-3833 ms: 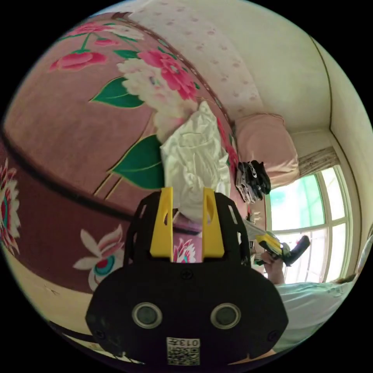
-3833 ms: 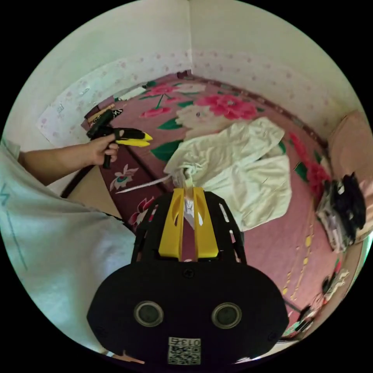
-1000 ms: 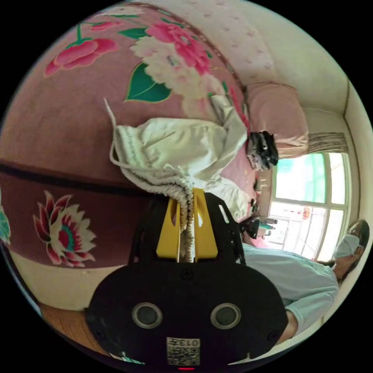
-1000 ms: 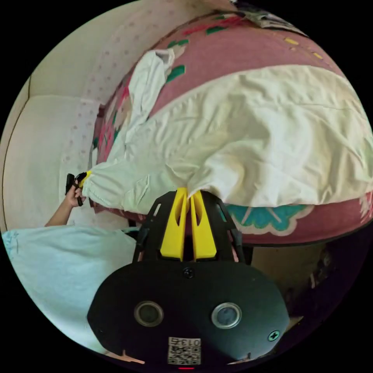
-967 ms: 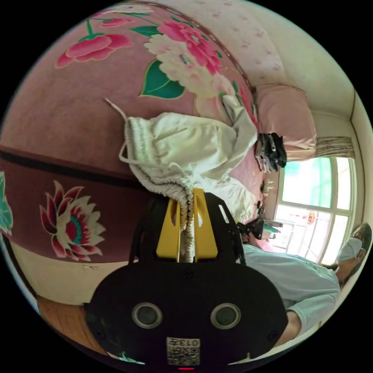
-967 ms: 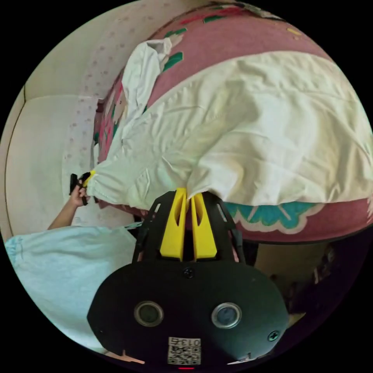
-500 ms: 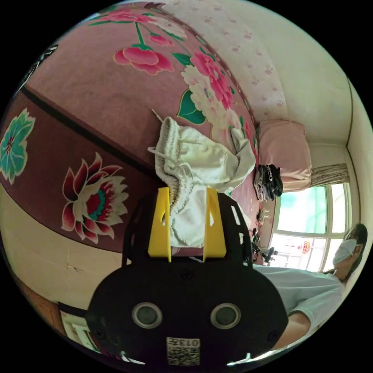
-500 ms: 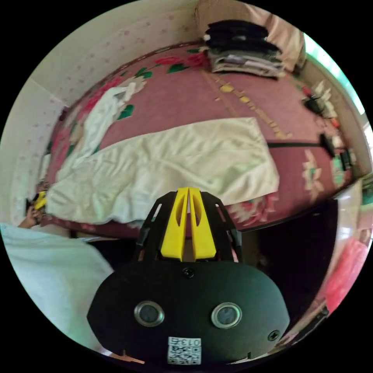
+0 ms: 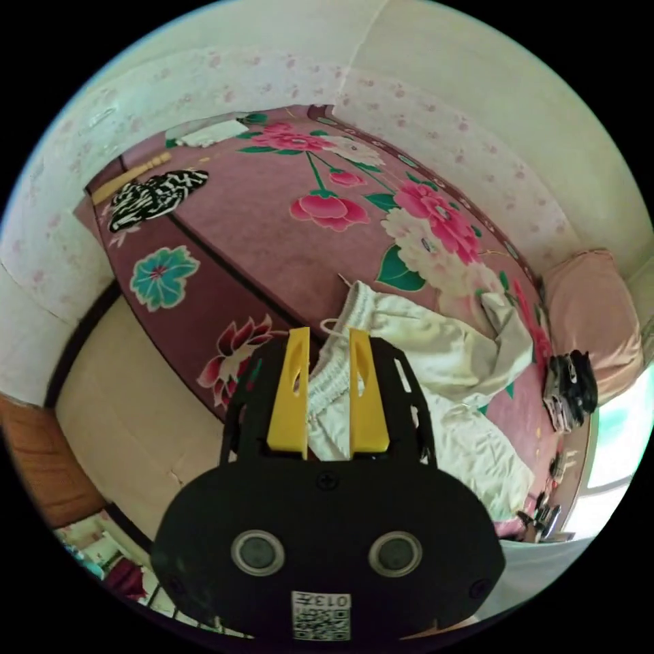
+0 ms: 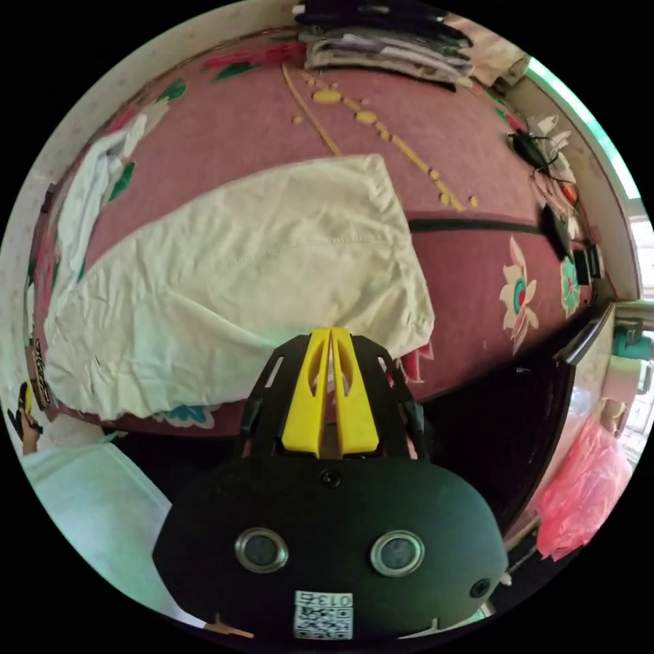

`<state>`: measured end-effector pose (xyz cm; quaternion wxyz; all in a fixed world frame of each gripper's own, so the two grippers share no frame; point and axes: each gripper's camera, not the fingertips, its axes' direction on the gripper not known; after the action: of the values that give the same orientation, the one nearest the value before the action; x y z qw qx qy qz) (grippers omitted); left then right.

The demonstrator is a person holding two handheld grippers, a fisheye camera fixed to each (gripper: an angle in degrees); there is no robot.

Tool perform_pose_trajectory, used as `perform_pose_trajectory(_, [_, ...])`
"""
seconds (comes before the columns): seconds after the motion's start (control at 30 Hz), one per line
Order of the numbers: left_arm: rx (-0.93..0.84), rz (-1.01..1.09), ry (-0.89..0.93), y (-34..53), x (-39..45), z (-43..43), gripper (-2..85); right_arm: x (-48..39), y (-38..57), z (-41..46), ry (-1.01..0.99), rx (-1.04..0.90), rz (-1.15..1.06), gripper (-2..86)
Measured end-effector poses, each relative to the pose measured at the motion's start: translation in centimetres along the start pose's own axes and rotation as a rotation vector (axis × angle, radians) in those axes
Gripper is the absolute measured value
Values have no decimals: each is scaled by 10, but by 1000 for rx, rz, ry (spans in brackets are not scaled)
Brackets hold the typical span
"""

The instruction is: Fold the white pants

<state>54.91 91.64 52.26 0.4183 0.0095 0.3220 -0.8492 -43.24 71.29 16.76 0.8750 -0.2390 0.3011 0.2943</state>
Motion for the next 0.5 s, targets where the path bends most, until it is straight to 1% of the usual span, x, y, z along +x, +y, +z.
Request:
perform_pose_trajectory(0.03, [-17,49,-4,-1,15,0,92,-2,-6,-25,-10,122,10,16])
perform_pose_trajectory(0.07, [-27,76,-14,-2,23,1,94,-6,-11,-36,-2,166,1,19])
perform_pose_trajectory(0.13, [-75,220,-36,-12,65,14,100,-34,-48,-68,21,265,-94,61])
perform_pose_trajectory(0.17, [-94,253,-37,-16,76,19,102,-43,-61,-75,5,283,-118,66])
perform_pose_trajectory(0.23, [-168,373,-27,-36,119,44,109,-86,-126,-98,-99,303,-203,77])
perform_pose_trajectory(0.27, [-180,401,-26,-42,130,50,110,-100,-143,-105,-123,314,-229,78])
perform_pose_trajectory(0.33, [-239,520,-25,-66,174,76,112,-169,-211,-133,-182,371,-326,82])
perform_pose_trajectory(0.37, [-248,548,-31,-73,185,82,112,-189,-228,-140,-187,385,-354,83])
perform_pose_trajectory(0.43, [-276,643,-37,-95,223,106,113,-271,-297,-161,-198,428,-454,86])
perform_pose_trajectory(0.47, [-284,658,-39,-101,231,112,113,-290,-316,-164,-200,429,-475,86])
perform_pose_trajectory(0.5, [-294,685,-41,-111,244,122,114,-328,-354,-166,-207,425,-512,86])
